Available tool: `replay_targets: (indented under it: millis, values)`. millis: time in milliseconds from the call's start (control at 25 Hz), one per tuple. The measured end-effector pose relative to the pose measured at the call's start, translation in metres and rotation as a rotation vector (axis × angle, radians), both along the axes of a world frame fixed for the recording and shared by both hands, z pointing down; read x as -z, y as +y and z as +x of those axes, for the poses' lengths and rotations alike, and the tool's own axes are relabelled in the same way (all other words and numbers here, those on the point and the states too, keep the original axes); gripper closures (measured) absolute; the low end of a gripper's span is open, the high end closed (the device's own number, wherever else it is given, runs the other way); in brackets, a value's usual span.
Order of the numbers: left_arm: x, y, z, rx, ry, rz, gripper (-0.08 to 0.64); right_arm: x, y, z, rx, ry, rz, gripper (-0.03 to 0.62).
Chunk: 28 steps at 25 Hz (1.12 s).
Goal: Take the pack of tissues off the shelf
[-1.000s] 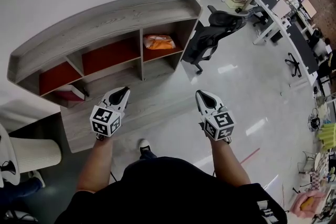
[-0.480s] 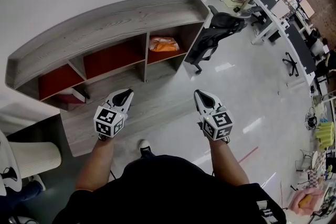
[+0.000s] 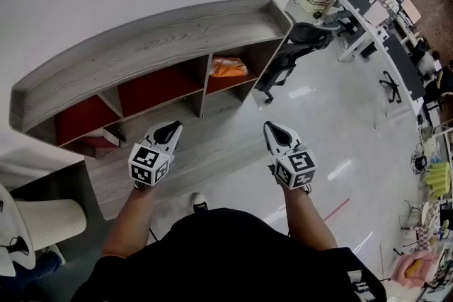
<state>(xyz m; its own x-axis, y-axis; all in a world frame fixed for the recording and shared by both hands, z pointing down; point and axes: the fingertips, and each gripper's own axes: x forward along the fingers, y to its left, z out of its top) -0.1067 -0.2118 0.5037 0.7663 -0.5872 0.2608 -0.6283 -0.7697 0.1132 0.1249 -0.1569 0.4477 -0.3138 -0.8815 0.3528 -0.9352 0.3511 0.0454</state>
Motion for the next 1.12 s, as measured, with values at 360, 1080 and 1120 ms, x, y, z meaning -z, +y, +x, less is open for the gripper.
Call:
replay_targets:
  millis: [360,1080,1120]
  values:
    - [-0.006,-0.016,-0.012,-0.01,0.007,-0.006,0.528,0.002,-0.016,-0.021,0.012,0.008,0.002,0.584]
    - [0.015,-0.027,-0.003,0.098,-0.036,0.039,0.528,0.014,-0.052,0.006,0.118,-0.03,0.064,0.584]
    - [0.018,-0.03,-0.003,0.116,-0.036,0.041,0.528,0.016,-0.058,0.009,0.13,-0.035,0.068,0.583]
